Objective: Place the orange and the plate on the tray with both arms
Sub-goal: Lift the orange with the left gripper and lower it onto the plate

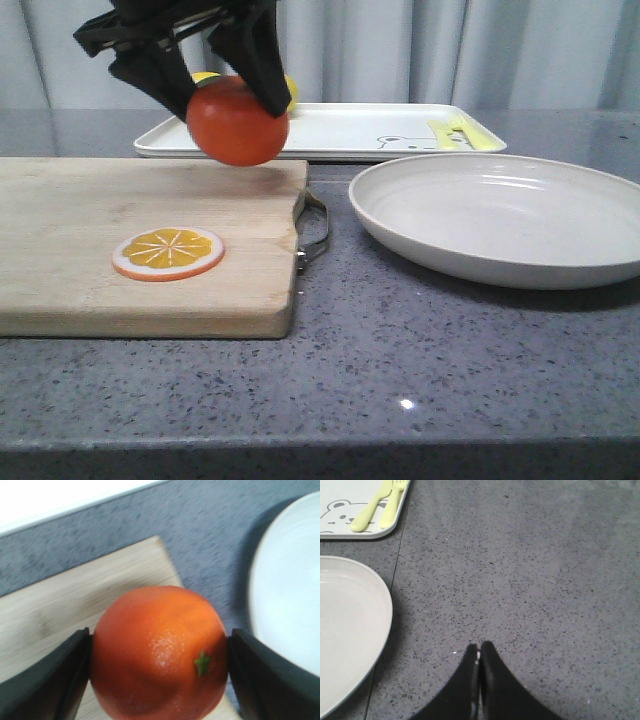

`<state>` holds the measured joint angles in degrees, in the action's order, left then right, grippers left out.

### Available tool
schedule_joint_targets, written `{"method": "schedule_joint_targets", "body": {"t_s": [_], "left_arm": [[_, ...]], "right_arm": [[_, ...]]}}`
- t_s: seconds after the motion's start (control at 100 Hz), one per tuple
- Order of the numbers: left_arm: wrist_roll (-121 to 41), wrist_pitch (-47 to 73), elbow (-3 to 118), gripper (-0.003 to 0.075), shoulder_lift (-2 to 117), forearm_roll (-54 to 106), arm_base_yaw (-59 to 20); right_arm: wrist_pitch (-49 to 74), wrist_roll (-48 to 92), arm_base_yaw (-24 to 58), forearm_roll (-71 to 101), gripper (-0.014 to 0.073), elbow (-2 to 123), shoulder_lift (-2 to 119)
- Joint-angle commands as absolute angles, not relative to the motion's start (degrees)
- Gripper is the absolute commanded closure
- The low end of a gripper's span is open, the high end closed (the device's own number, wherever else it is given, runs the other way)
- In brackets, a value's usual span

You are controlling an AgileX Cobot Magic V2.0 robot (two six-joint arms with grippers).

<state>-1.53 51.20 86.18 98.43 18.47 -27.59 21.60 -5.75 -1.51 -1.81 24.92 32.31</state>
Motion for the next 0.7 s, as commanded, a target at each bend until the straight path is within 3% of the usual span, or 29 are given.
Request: {"method": "schedule_joint_targets", "body": {"t_s": [0.0,0.27,0.69], "left_arm": [[-3.64,49.74,89.56,0.0442,96.01,24.59,-28.32],[-3.96,46.07,90.90,0.0442,97.24,29.14,-34.27],[-3.96,43.34,100.19,0.0439,108.53,29.54,-45.90]], "right_arm": [[17.67,-5.56,-1.73,-2.14,0.0659,27.03,32.72],[17.67,-5.56,-1.73,-2.14,0.0659,27.03,32.72],[18.53,-5.56,-1.73,-2.14,0.0659,27.03,32.72]]}}
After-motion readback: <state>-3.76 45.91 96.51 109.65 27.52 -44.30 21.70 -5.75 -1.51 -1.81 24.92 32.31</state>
